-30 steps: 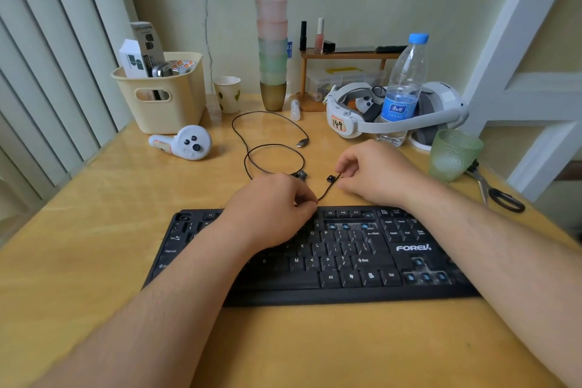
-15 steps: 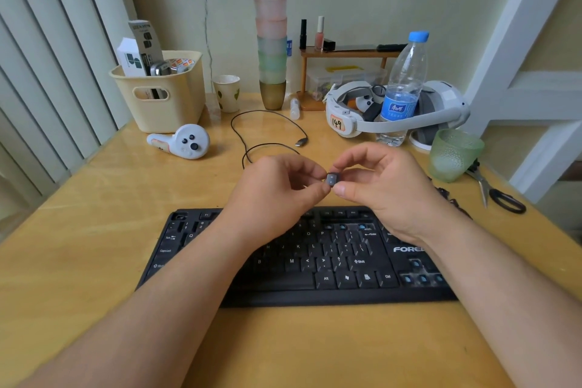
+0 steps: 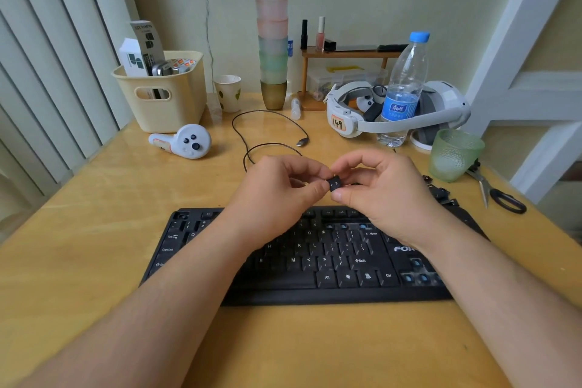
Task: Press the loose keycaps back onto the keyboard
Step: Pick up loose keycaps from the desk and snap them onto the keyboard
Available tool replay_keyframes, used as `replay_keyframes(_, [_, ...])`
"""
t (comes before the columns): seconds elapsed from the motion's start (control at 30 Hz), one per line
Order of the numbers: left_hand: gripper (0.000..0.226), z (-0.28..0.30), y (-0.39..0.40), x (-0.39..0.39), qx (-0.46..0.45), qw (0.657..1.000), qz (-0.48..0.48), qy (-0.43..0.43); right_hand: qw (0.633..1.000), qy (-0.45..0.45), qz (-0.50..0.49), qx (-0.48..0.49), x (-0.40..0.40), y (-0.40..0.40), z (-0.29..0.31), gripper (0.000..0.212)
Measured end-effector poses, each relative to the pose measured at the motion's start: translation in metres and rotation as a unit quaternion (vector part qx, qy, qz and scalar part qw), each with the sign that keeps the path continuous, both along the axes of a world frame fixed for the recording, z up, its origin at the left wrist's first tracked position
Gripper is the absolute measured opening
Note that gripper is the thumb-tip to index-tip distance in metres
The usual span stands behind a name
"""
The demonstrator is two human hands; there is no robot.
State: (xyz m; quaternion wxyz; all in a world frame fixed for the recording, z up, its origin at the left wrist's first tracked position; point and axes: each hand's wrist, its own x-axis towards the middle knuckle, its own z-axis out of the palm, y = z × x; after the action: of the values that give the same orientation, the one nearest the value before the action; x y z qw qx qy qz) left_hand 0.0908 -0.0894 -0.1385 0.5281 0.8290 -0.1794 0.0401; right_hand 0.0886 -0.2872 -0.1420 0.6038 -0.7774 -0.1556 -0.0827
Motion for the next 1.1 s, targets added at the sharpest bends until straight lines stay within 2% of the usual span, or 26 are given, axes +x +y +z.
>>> replay_keyframes(0.2, [0.012, 0.000, -0.002, 0.000, -0.054, 0.998, -0.010, 0.040, 0.993, -0.072, -0.052, -0.084, -0.003, 0.003, 0.001, 0.038])
replay_keyframes(0.37, [0.019, 0.001, -0.002, 0.000, -0.058, 0.998, -0.002, 0.038, 0.982, -0.121, -0.073, -0.127, -0.005, 0.003, 0.003, 0.045])
replay_keyframes(0.47, [0.031, 0.002, -0.001, -0.001, -0.053, 0.998, -0.010, 0.040, 0.972, -0.153, -0.073, -0.161, -0.004, 0.001, 0.001, 0.049])
replay_keyframes(0.6, [0.040, 0.002, -0.001, -0.001, -0.049, 0.998, -0.007, 0.041, 0.963, -0.172, -0.083, -0.192, -0.004, -0.003, 0.002, 0.033])
replay_keyframes(0.7, [0.039, 0.002, 0.000, 0.002, -0.049, 0.998, 0.006, 0.029, 0.965, -0.143, -0.118, -0.186, -0.003, -0.015, 0.014, 0.026])
replay_keyframes(0.8, [0.036, 0.000, -0.001, 0.002, 0.010, 1.000, 0.009, -0.019, 0.974, -0.066, -0.075, -0.202, -0.005, -0.030, 0.037, 0.025])
replay_keyframes(0.93, [0.032, 0.002, -0.008, -0.007, 0.094, 0.994, -0.006, -0.049, 0.932, -0.018, -0.025, -0.361, -0.010, -0.044, 0.052, 0.024])
replay_keyframes(1.03, [0.029, 0.004, -0.011, -0.011, 0.160, 0.985, -0.006, -0.070, 0.898, 0.023, 0.005, -0.440, -0.014, -0.051, 0.047, 0.025])
replay_keyframes(1.1, [0.029, 0.007, -0.007, -0.010, 0.184, 0.980, 0.000, -0.071, 0.878, 0.019, 0.010, -0.478, -0.016, -0.053, 0.044, 0.026])
